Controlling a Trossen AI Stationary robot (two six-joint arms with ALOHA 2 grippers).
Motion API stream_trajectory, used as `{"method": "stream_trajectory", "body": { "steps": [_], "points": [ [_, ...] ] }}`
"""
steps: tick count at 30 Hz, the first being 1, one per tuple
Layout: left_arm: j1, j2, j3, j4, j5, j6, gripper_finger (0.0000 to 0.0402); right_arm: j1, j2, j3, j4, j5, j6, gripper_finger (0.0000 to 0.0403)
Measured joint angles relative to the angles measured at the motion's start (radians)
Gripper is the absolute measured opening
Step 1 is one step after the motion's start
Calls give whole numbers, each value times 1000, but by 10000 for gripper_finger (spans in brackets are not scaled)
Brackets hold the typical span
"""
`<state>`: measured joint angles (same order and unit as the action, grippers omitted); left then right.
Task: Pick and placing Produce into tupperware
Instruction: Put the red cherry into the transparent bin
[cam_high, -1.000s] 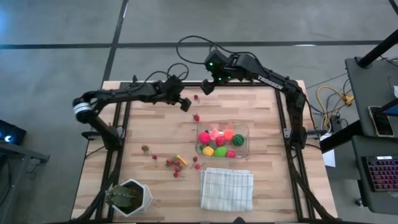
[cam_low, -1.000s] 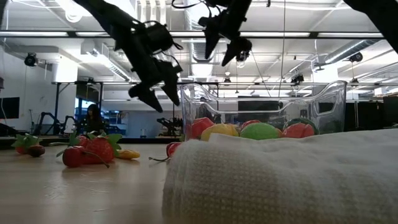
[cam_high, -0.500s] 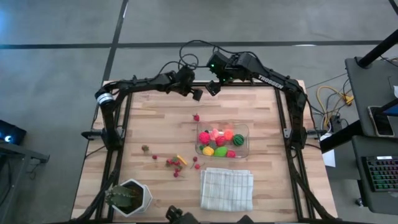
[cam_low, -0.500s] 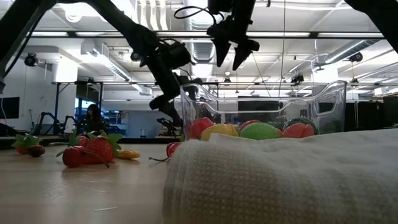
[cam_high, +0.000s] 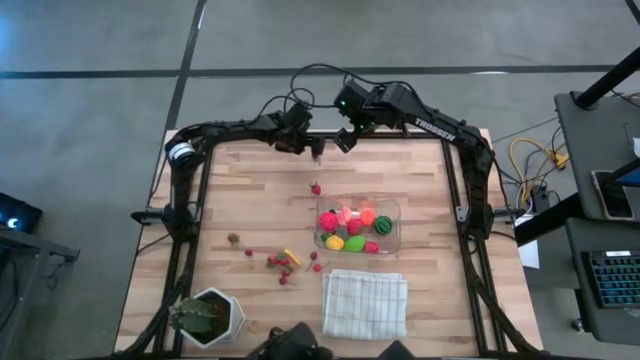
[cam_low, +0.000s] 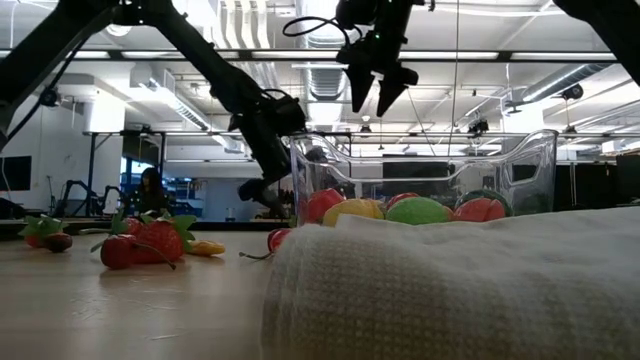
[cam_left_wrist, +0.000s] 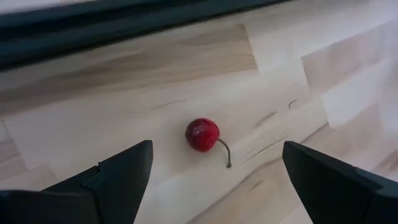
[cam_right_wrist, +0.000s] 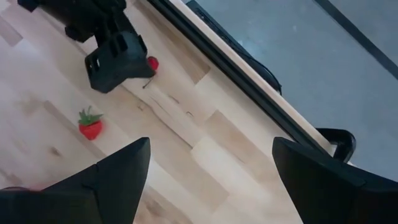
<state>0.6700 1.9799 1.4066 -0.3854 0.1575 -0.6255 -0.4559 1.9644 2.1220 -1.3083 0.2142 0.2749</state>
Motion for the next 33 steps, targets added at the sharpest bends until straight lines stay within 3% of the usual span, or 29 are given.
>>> {"method": "stream_trajectory", "body": {
  "steps": [9,26,33],
  "points": [
    [-3,47,41,-15,-59,-68,344,-14,0,0,0,0,-30,329],
    [-4,139,154,-98,-58,-128,343,-18,0,0,-5,24,-76,329],
    [-8,152,168,-133,-61,-128,282,-22,0,0,-4,25,-78,329]
  ]
}}
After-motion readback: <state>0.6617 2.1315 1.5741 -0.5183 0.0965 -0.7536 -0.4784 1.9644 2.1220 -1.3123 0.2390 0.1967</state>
